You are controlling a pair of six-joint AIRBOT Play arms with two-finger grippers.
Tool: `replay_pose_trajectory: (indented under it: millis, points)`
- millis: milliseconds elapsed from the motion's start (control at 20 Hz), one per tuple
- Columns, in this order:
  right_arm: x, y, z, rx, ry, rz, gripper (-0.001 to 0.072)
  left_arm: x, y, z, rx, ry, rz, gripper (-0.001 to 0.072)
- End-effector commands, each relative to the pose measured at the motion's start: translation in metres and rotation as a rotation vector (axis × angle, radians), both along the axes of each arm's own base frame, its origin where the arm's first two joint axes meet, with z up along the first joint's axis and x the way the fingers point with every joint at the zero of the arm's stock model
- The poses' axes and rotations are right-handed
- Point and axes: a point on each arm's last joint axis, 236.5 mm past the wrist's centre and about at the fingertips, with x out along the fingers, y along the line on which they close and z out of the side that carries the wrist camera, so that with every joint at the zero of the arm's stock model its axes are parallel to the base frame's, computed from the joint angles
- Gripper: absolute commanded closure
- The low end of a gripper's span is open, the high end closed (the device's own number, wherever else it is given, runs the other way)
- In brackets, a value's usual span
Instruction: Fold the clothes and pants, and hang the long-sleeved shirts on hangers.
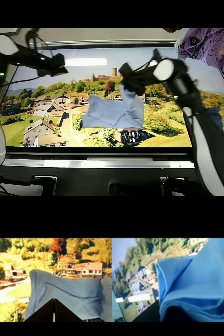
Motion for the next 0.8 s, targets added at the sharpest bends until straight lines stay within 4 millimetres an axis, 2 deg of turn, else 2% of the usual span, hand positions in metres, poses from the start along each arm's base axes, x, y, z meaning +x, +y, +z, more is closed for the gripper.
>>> replay_pose_trajectory:
  millis: [0, 200, 350, 550, 750]
  points:
    - [-0.003, 0.062, -0.029, 0.056, 0.020, 0.004, 0.0680, -0.013, 0.050, 0.019, 0.028, -0.002, 0.074, 0.0690]
    - [-0.005, 0.095, -0.054, 0.097, 0.060, -0.005, 0.0680, -0.015, 0.060, 0.017, 0.031, 0.012, 0.089, 0.0689]
    - [-0.013, 0.109, -0.060, 0.125, 0.093, 0.008, 0.0680, -0.015, 0.059, 0.017, 0.031, 0.012, 0.088, 0.0689]
    - [-0.020, 0.115, -0.064, 0.109, 0.094, 0.036, 0.0680, -0.015, 0.059, 0.017, 0.034, 0.010, 0.083, 0.0690]
    - [-0.035, 0.114, -0.095, 0.047, 0.177, 0.083, 0.0679, -0.014, 0.059, 0.015, 0.043, 0.008, 0.068, 0.0689]
